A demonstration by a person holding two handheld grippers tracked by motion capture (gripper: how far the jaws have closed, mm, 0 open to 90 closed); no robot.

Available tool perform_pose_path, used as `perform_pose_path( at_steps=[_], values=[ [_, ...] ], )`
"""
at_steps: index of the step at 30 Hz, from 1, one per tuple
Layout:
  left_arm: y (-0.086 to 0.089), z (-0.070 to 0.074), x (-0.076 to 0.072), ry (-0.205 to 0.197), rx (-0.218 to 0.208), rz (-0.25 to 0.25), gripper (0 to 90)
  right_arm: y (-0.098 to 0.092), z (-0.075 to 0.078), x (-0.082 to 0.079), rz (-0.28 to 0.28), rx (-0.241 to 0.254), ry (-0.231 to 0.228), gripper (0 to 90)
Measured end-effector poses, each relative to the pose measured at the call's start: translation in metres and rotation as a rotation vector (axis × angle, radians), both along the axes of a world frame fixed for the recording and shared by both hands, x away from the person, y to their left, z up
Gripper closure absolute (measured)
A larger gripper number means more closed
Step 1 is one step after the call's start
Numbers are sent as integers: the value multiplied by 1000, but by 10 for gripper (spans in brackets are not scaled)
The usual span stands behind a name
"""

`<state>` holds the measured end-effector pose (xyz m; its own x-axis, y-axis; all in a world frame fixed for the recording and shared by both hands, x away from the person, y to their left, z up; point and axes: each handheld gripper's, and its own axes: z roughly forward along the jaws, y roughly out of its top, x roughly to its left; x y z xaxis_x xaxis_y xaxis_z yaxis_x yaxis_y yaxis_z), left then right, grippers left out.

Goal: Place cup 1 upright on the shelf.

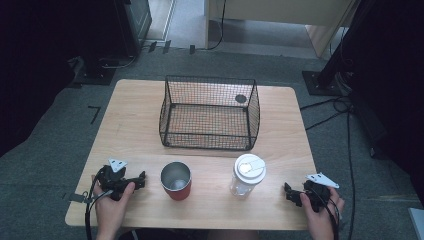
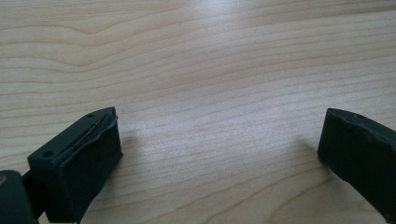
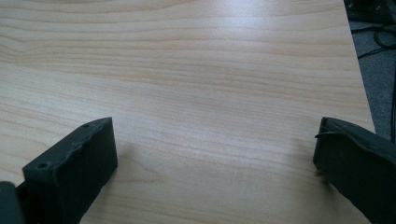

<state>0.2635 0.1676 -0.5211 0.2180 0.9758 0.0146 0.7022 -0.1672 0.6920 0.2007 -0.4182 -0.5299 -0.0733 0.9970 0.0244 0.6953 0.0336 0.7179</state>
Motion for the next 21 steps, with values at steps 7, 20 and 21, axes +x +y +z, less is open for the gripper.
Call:
perform_pose_path(
  at_steps=[7, 20, 21],
  values=[
    [3, 4, -10, -7, -7, -13, 0, 0, 0, 0, 0, 0, 0, 0],
    [-23, 20, -46, -68, -27, -150, 0, 0, 0, 0, 0, 0, 0, 0],
    [-26, 23, -51, -77, -39, -172, 0, 0, 0, 0, 0, 0, 0, 0]
  ],
)
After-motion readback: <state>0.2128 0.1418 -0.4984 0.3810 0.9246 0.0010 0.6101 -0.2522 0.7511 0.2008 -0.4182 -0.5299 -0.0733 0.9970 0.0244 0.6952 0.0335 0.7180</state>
